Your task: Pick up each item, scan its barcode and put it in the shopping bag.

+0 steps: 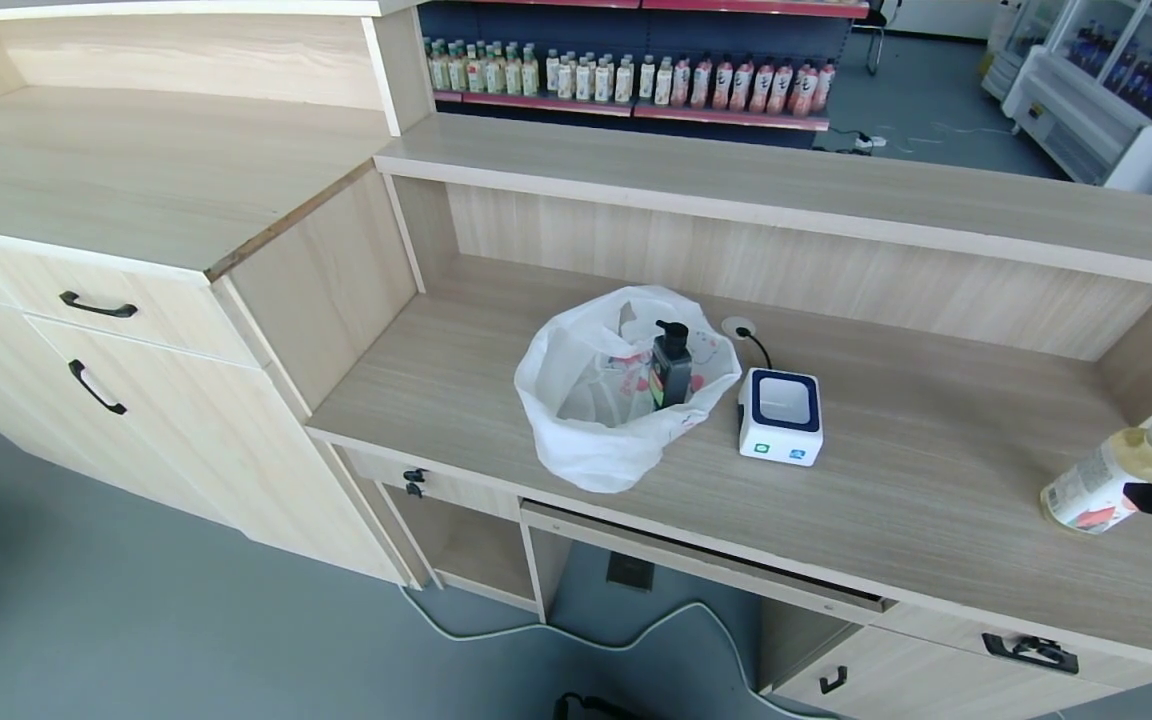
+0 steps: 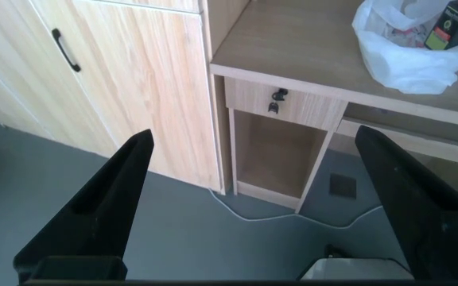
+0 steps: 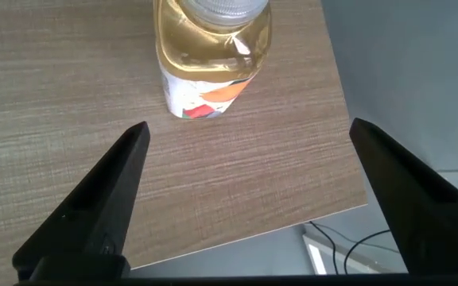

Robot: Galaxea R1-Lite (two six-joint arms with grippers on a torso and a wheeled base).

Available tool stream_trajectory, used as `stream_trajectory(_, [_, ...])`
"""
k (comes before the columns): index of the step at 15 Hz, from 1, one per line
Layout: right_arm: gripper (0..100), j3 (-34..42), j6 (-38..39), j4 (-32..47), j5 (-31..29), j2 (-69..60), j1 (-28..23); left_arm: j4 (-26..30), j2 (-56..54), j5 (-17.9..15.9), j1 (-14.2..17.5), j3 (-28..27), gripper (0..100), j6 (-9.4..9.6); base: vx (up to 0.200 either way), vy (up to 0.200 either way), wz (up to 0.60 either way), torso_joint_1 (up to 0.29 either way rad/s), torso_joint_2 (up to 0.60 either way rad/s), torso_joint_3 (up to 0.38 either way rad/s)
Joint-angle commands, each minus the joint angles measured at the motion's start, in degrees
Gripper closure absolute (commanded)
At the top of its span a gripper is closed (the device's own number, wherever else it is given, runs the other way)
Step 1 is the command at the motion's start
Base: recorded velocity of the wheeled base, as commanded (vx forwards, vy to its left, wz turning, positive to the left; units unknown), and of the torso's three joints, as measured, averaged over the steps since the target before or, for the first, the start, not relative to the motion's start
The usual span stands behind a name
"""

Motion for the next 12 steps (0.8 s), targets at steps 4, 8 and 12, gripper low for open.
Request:
stream_trajectory(4, [0, -0.4, -0.1, -0.2, 1.6, 0.2, -0.9, 0.0, 0.0, 0.0, 0.0, 0.0, 0, 0.02, 0.000, 0.000, 0.00, 0.000, 0.00, 0.000])
stream_trajectory(8, [0, 0.3, -0.3, -0.2, 1.7, -0.2, -0.6, 0.0, 0.0, 0.0, 0.0, 0.1, 0, 0.02, 0.000, 0.000, 0.00, 0.000, 0.00, 0.000])
stream_trajectory(12, [0, 1.1, -0.2, -0.6, 2.9, -1.2, -1.3, 0.0, 0.0, 0.0, 0.0, 0.1, 0, 0.02, 0.000, 0.000, 0.00, 0.000, 0.00, 0.000])
